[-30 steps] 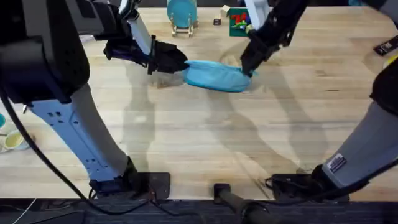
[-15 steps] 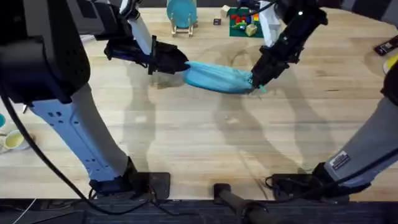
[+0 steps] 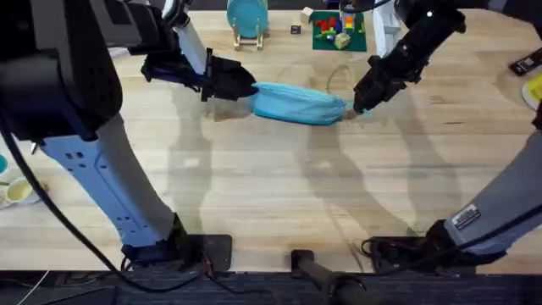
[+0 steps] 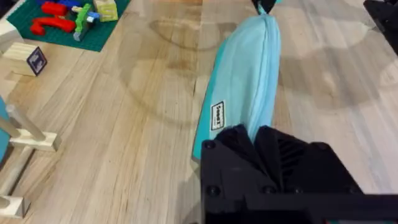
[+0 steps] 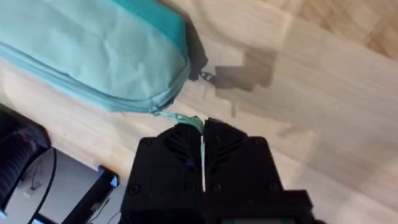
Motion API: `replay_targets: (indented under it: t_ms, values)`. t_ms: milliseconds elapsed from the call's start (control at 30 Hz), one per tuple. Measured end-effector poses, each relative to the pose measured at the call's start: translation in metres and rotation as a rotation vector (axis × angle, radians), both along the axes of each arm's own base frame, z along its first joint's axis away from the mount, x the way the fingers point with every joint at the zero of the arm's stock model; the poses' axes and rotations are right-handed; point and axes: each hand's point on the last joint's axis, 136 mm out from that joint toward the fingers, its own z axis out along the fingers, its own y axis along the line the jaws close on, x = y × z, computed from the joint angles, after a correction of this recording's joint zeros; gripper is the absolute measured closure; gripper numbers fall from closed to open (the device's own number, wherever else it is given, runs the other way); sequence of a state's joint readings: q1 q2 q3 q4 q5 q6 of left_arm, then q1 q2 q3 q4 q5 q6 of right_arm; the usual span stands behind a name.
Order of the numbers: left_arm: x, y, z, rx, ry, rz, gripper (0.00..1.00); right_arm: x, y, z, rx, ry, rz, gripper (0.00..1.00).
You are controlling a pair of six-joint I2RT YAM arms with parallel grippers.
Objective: Unzip the bag, pick up the pens from the table one at a time and place them inside, then zip the bag closed.
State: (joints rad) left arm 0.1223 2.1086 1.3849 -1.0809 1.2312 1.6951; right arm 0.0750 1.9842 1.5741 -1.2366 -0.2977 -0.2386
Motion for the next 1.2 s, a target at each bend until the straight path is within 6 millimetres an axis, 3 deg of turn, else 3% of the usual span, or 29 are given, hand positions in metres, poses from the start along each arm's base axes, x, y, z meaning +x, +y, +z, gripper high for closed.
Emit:
replay_targets:
  t_ms: [767,1033,1200]
  values:
    - [0.0,0.0,0.0,-0.001,0.0,0.0,0.959,-0.002,-0.008,-0.009,-0.012,0.009,-0.025,0.966]
    - [0.0,0.001,-0.001,0.004,0.0,0.0,0.959,-0.007,-0.057,-0.018,-0.241,0.038,-0.085,0.966]
    - [0.0,0.001,-0.001,0.004,0.0,0.0,0.96,-0.009,-0.065,-0.018,-0.281,0.044,-0.089,0.966]
